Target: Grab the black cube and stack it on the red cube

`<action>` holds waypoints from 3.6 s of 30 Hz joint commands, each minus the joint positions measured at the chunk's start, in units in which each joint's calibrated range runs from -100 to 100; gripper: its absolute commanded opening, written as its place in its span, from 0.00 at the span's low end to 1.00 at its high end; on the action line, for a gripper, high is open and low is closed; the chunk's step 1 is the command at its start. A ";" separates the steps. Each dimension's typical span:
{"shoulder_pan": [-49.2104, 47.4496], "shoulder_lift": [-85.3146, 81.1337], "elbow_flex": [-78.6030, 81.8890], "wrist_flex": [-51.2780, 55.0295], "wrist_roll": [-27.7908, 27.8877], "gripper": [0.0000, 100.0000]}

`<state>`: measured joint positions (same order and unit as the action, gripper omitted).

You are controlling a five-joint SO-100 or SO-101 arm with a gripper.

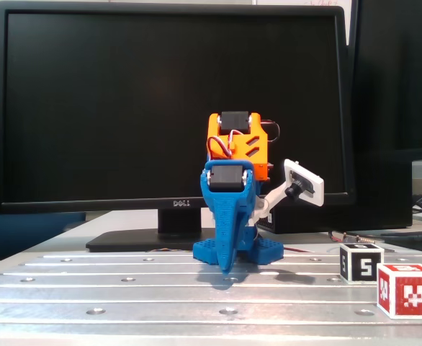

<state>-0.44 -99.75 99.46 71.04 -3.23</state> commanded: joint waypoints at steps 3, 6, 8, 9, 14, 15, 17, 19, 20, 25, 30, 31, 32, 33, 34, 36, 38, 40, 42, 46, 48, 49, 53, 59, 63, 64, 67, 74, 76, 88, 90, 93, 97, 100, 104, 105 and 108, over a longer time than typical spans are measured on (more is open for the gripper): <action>-0.04 0.16 0.09 0.49 0.12 0.01; 0.04 0.16 0.09 0.49 0.12 0.01; -0.04 0.16 0.09 0.49 0.12 0.01; -0.04 0.16 0.09 0.49 0.12 0.01; -0.04 0.16 0.09 0.49 0.12 0.01; -0.04 0.16 0.09 0.49 0.12 0.01; 0.04 0.16 0.09 0.49 0.07 0.01; 0.04 0.16 0.09 0.49 0.02 0.01; -0.04 0.16 0.09 0.49 0.02 0.01; 0.04 0.16 0.09 -0.11 -0.14 0.01; -0.04 0.16 0.09 -0.88 -0.19 0.01; 0.04 0.16 0.09 -1.99 -0.19 0.01; 0.26 0.16 0.09 -3.27 -0.19 0.01; 0.41 0.16 0.09 -4.38 -0.19 0.01; 0.41 0.16 0.09 -5.07 -0.19 0.01; 0.19 0.16 0.09 -5.41 -0.19 0.01; -0.04 0.16 0.09 -5.49 -0.19 0.01; -0.04 0.16 0.09 -5.58 -0.19 0.01; 0.33 0.16 0.09 -6.52 -0.19 0.01; 0.41 0.16 0.00 -7.63 -0.19 0.01; 0.11 0.16 0.00 -9.43 0.07 0.01; -0.04 0.16 0.00 -9.86 0.12 0.01; -0.18 0.25 -0.90 -9.94 0.23 0.01; -0.18 0.33 -5.88 -6.52 1.33 0.01; -0.18 0.92 -8.41 -5.75 1.44 0.01; -0.18 1.58 -8.95 -5.75 1.44 0.01; -0.18 7.18 -12.57 -6.52 1.44 0.01; -0.26 29.65 -28.95 -5.92 0.97 0.01; -0.33 34.83 -32.38 -5.92 0.07 0.01; -9.71 53.05 -48.76 -1.90 -8.45 0.01; -11.33 55.97 -51.74 -0.54 -9.92 0.01; -13.32 61.15 -56.81 1.69 -11.61 0.01; -15.98 68.00 -63.68 3.91 -14.87 0.01; -18.49 72.26 -67.93 5.28 -17.29 0.01; -22.55 76.10 -70.83 5.36 -20.65 0.01; -23.81 77.27 -71.55 5.79 -21.50 0.01; -27.06 79.53 -72.73 6.56 -23.86 0.01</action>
<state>-24.67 -21.52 29.80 76.97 -25.16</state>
